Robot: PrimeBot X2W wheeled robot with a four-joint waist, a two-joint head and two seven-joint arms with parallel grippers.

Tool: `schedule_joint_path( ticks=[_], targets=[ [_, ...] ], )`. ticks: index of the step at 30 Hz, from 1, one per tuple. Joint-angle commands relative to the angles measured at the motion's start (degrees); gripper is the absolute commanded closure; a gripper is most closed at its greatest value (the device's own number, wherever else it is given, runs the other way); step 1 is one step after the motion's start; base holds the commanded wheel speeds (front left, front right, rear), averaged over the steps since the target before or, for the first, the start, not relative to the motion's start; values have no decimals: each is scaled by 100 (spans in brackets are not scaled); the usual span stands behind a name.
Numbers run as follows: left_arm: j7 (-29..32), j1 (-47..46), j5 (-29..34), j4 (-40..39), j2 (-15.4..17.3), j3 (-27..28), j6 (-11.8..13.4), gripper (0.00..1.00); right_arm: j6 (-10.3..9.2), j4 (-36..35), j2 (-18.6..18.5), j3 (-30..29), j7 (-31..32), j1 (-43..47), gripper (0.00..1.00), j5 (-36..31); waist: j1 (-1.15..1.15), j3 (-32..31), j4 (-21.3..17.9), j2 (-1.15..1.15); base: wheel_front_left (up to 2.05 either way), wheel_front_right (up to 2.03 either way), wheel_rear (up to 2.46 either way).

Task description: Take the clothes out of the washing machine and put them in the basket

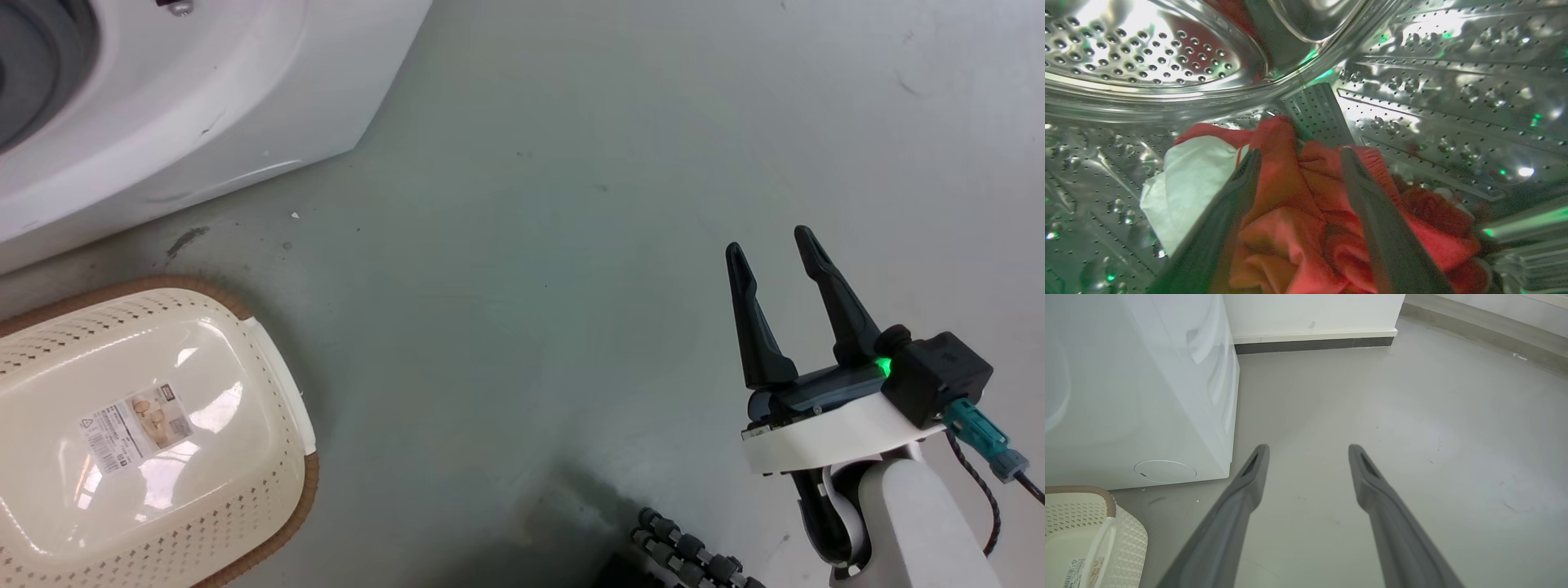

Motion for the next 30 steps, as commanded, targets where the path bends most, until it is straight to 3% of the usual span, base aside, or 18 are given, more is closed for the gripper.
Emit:
schedule_joint_path(
  ticks=[1,8,17,18,19,20,24,30],
  targets=[
    [195,-147,-102,-34,98,-126,-4,0,-4,-22,10,16,-13,-72,0,38,-1,109,-70,0,0,0,0],
    [1670,-435,-785,-353,641,-893,-4,0,-4,-73,9,72,-12,-135,0,133,-1,339,-139,0,0,0,0],
    [2988,-112,-1484,-790,1025,-1079,-5,0,-4,-78,9,176,-12,-228,0,251,-1,484,-181,0,0,0,0],
    [3048,-71,-1521,-858,1053,-1064,-3,12,-4,-86,9,183,-13,-245,0,260,-1,490,-188,0,0,0,0],
    [3113,-10,-1571,-906,1062,-1036,30,63,-4,-90,9,186,-13,-257,0,260,-1,494,-194,0,0,0,0],
    [3178,67,-1617,-955,1059,-1015,52,100,-4,-91,9,187,-13,-264,0,263,-1,494,-200,0,0,0,0],
    [3251,268,-1714,-1278,1112,-920,265,100,-4,-101,9,167,-13,-257,0,280,-1,478,-211,0,0,0,0],
    [2801,671,-1786,-1834,1118,-770,640,100,-4,-73,9,136,-13,-211,0,269,-1,338,-185,0,0,0,0]
  ],
)
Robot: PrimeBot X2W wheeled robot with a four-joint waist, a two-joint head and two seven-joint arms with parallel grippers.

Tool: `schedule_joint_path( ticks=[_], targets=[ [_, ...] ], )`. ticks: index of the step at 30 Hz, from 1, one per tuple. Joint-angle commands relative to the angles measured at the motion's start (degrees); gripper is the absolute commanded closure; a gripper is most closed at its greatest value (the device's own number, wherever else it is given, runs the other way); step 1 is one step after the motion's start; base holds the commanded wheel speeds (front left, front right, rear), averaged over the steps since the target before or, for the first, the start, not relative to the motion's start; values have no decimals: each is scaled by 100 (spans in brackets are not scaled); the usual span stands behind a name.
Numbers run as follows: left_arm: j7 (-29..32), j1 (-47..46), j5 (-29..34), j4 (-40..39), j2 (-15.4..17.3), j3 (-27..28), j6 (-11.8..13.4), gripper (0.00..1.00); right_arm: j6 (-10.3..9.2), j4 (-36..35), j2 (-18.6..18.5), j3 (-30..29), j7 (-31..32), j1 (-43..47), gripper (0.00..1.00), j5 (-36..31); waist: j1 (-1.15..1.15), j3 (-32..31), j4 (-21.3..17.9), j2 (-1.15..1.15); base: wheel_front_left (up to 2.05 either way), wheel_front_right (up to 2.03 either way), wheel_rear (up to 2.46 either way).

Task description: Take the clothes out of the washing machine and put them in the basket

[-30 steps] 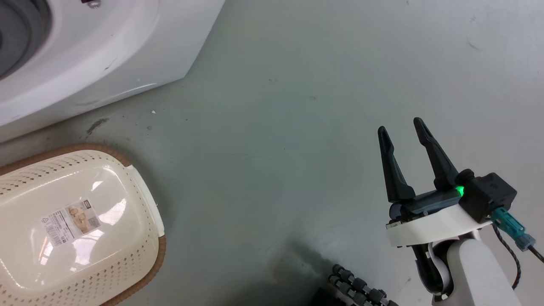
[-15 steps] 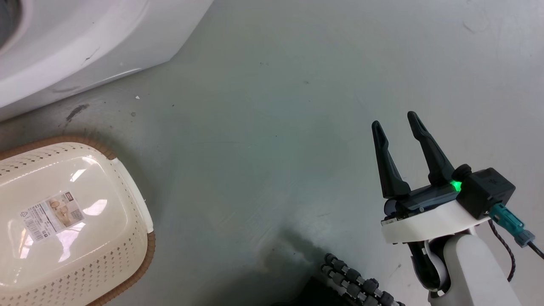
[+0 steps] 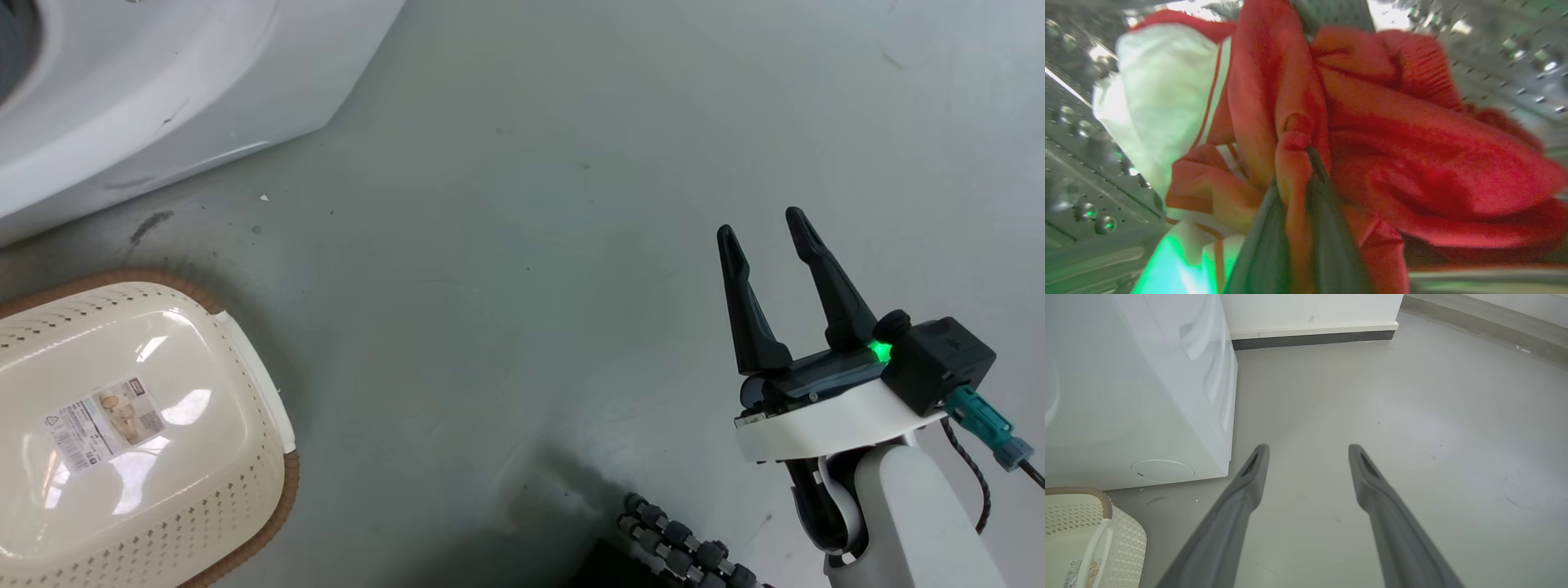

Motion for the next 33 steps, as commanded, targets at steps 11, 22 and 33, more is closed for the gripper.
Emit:
schedule_joint_path(
  ticks=[11,22,33],
  targets=[
    [-1896,965,-344,-74,-334,431,453,100,-4,69,9,-117,-11,-22,0,-24,0,-512,181,0,0,0,0],
    [-3957,1848,-756,867,-1046,719,411,100,-4,196,7,-280,-11,232,0,-148,0,-1388,430,0,0,0,0],
    [-5341,2473,-1029,1715,-1609,792,72,100,-4,376,6,-369,-11,587,0,-325,0,-2473,799,0,0,0,0]
  ],
)
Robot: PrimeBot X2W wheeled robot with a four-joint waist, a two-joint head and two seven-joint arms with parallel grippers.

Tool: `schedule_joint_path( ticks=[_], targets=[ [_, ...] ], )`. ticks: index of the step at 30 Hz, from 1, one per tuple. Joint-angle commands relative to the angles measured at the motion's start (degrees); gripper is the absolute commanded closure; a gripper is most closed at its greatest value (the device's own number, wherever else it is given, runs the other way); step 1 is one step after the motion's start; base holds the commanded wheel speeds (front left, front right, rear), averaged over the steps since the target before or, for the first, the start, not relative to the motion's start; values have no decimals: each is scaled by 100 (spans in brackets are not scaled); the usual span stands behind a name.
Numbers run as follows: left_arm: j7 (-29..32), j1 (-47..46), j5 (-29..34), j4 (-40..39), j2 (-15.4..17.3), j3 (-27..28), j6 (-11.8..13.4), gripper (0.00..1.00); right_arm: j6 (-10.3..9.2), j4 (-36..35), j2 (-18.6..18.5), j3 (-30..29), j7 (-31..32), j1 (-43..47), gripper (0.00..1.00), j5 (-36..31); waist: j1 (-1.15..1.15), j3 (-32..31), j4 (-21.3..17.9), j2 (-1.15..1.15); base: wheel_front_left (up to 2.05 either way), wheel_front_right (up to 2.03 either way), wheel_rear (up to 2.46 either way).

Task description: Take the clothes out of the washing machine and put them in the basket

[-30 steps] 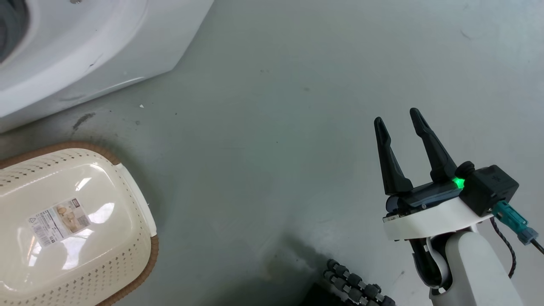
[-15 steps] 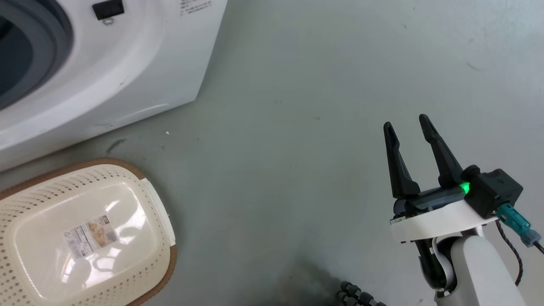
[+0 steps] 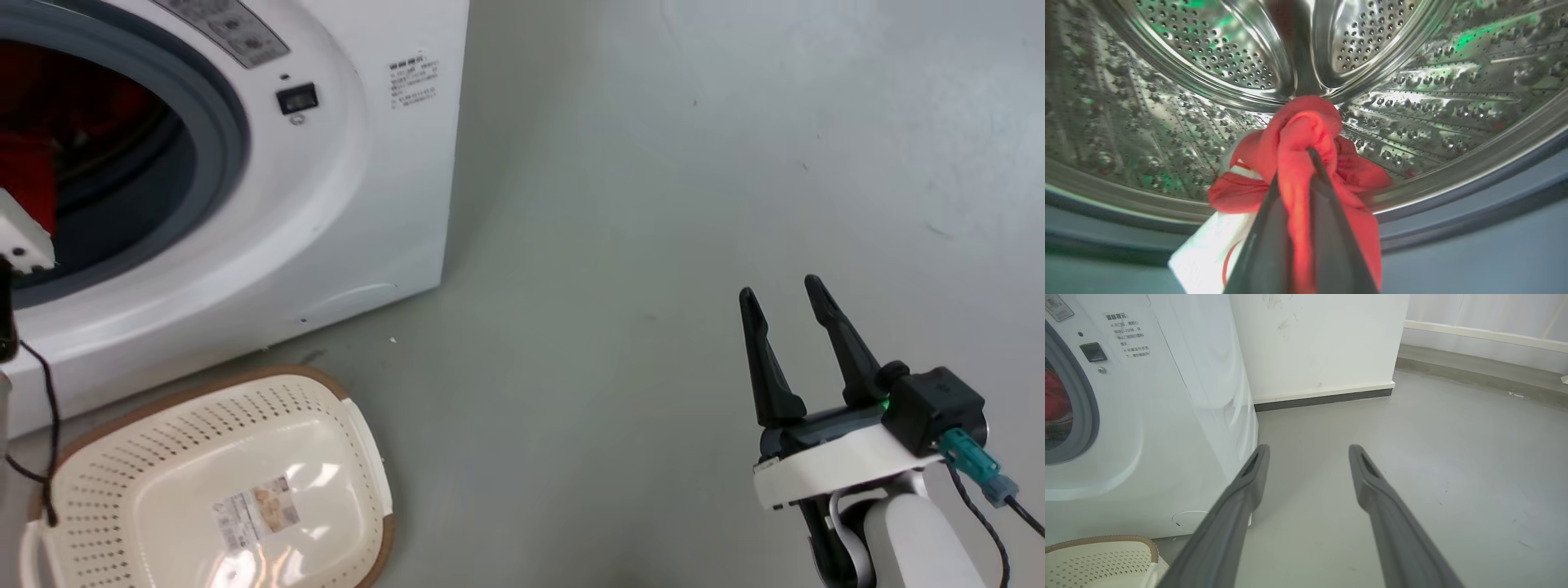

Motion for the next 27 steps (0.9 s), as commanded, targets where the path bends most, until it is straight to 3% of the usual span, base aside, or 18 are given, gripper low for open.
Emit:
schedule_joint_path(
  ticks=[1,4,13,27],
  targets=[
    [-200,126,-24,66,-81,5,-46,100,-4,42,1,-61,-9,129,0,-95,1,-417,224,0,0,0,0],
    [-491,271,22,91,-262,-9,-86,100,-4,28,2,-226,89,291,0,-225,1,-745,444,0,0,0,0],
    [-580,660,211,-485,-484,50,-39,100,-4,-206,2,-453,361,531,0,-470,1,-1112,693,0,0,0,0],
    [-553,2239,471,-2675,-868,18,372,100,-4,-525,2,-657,712,941,0,-619,1,-1647,1169,0,0,0,0]
  ],
)
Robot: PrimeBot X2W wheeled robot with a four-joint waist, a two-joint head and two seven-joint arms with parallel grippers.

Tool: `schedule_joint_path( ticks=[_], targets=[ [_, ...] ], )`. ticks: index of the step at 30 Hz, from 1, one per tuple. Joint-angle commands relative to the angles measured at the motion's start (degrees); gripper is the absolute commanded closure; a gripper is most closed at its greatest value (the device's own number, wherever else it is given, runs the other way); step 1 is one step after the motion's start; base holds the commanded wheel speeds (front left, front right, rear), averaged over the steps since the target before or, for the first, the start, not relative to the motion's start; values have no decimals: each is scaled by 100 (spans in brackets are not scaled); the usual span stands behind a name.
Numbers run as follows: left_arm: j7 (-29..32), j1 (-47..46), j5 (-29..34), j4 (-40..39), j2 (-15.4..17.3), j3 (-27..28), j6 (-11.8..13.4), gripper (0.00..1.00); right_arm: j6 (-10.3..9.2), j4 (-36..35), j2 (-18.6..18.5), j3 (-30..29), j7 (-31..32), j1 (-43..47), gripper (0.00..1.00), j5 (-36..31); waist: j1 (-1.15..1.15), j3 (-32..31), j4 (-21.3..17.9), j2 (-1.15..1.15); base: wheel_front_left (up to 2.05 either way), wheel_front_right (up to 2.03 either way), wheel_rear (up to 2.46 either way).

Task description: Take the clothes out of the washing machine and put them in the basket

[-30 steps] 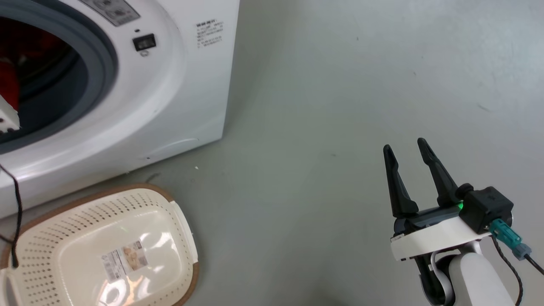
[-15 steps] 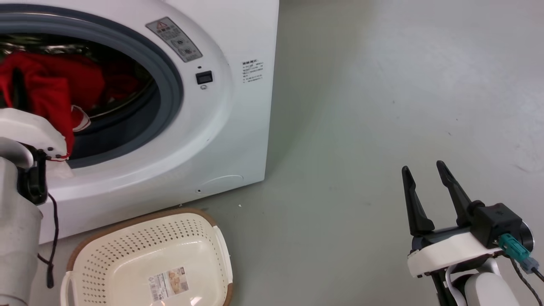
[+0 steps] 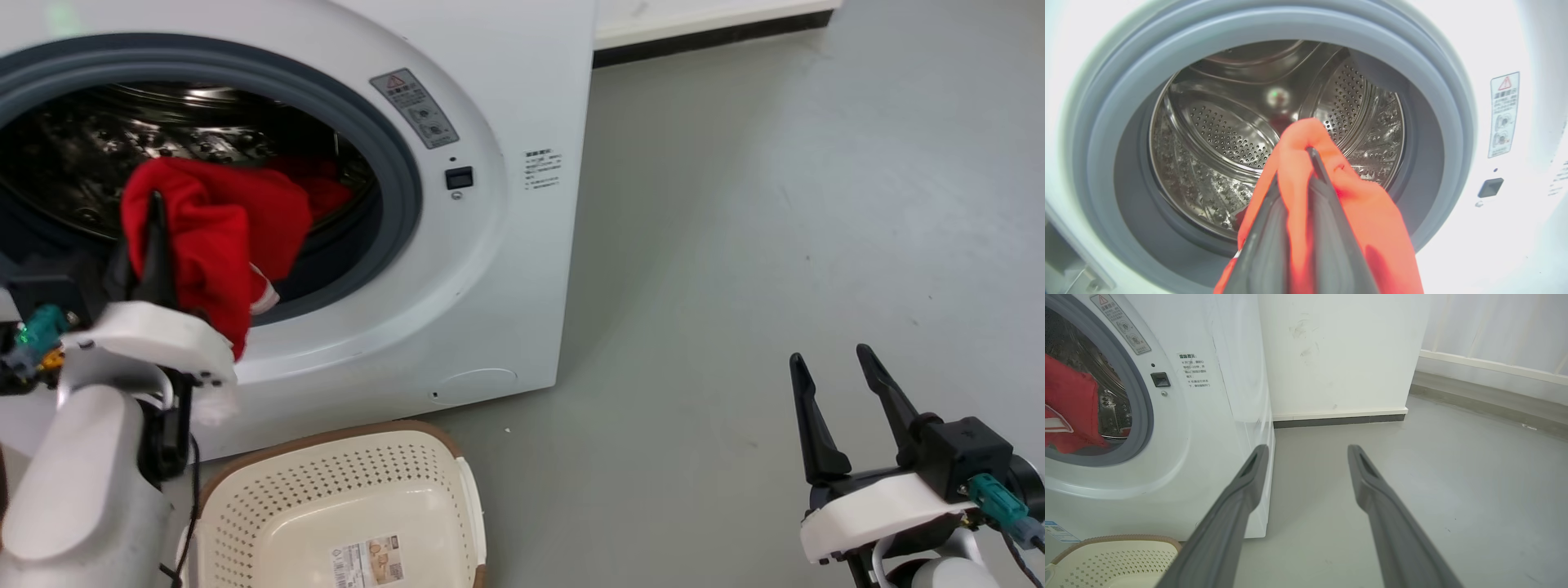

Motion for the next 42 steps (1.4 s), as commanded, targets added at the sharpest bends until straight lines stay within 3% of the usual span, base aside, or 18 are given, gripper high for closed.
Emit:
schedule_joint_path(
  ticks=[1,16,22,30,42],
  targets=[
    [7,156,39,-211,-18,-30,55,100,-4,-52,3,-24,29,68,0,-45,1,-101,125,0,0,0,0],
    [586,1906,306,-3155,-17,-300,859,100,-4,-341,4,-81,294,326,0,-179,1,-214,610,0,0,0,0],
    [756,2624,307,-3731,-81,-445,1082,100,-4,-456,4,-12,312,240,0,-122,1,-86,707,0,0,0,0],
    [628,3024,-21,-2780,-427,-804,832,100,-4,-565,3,2,308,-38,0,-193,1,343,675,0,0,0,0],
    [25,2017,-221,-228,-661,-745,57,100,-4,-650,3,64,153,-523,0,-86,1,1595,231,0,0,0,0]
  ],
)
